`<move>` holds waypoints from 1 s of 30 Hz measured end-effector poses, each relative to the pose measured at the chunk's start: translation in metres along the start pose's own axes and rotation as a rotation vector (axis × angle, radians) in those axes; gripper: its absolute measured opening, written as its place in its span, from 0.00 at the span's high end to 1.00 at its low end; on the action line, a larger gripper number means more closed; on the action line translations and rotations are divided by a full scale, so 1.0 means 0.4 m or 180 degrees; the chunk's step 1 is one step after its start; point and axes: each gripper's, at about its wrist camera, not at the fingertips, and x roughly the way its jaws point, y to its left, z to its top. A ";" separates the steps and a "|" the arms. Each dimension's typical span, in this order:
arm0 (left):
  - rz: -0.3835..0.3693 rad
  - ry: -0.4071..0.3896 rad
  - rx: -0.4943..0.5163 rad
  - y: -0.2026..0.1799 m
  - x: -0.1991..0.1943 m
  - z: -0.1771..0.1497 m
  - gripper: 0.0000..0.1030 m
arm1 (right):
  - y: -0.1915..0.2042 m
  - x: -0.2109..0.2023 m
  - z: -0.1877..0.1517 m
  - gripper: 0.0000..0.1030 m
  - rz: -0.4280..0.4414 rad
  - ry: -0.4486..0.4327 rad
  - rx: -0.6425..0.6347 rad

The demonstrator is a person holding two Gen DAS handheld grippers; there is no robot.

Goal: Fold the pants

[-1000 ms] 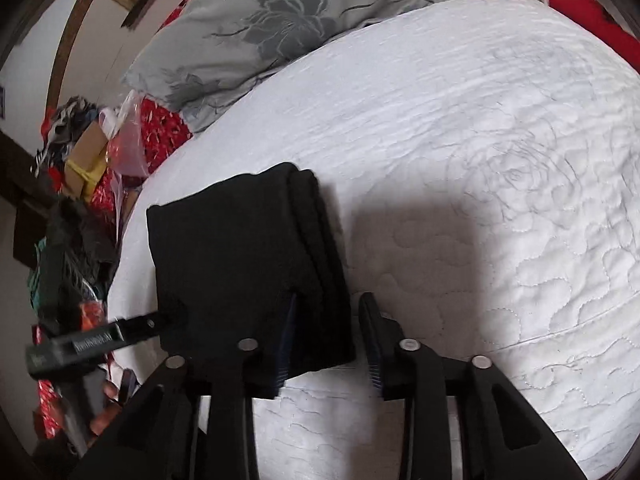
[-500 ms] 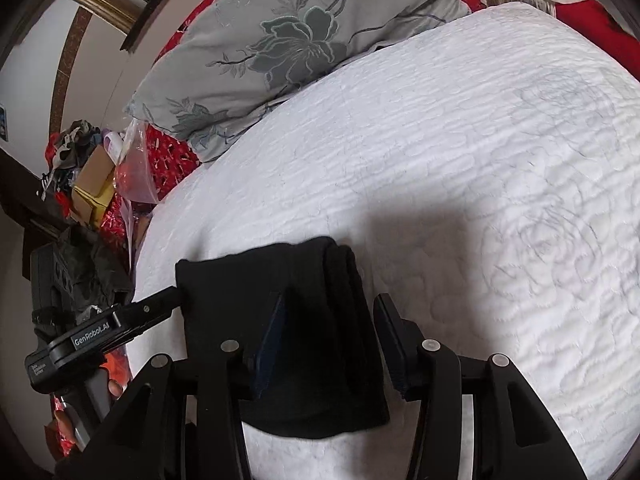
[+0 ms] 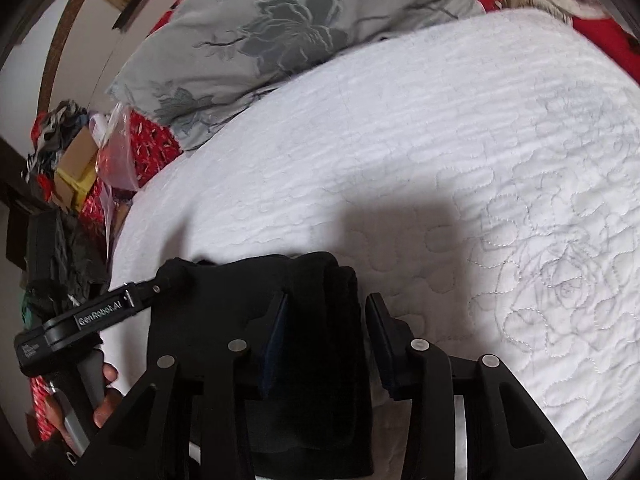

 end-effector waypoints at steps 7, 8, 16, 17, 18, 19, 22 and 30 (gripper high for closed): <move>0.0061 -0.0046 0.0041 -0.006 -0.020 -0.006 0.30 | -0.004 -0.008 0.008 0.53 0.0048 0.0044 0.0059; 0.0050 -0.0054 0.0025 -0.004 -0.028 -0.009 0.30 | -0.002 -0.015 0.006 0.53 0.0065 0.0040 0.0060; 0.0081 -0.0150 0.0059 0.008 -0.092 -0.027 0.30 | 0.003 -0.098 -0.014 0.53 0.0147 -0.0129 0.0072; 0.0092 -0.0153 0.0070 0.013 -0.099 -0.031 0.30 | 0.000 -0.104 -0.016 0.53 0.0143 -0.0141 0.0086; 0.0092 -0.0152 0.0077 0.019 -0.106 -0.034 0.30 | -0.004 -0.110 -0.019 0.53 0.0141 -0.0146 0.0109; 0.0091 -0.0149 0.0073 0.031 -0.115 -0.038 0.30 | -0.007 -0.113 -0.021 0.53 0.0140 -0.0142 0.0126; 0.0009 -0.0162 -0.0052 0.081 -0.136 -0.045 0.30 | -0.019 -0.123 -0.032 0.52 0.0127 -0.0132 0.0174; -0.0653 0.0174 -0.0590 0.195 -0.094 -0.095 0.30 | -0.039 -0.099 -0.046 0.39 0.0308 -0.0031 0.0358</move>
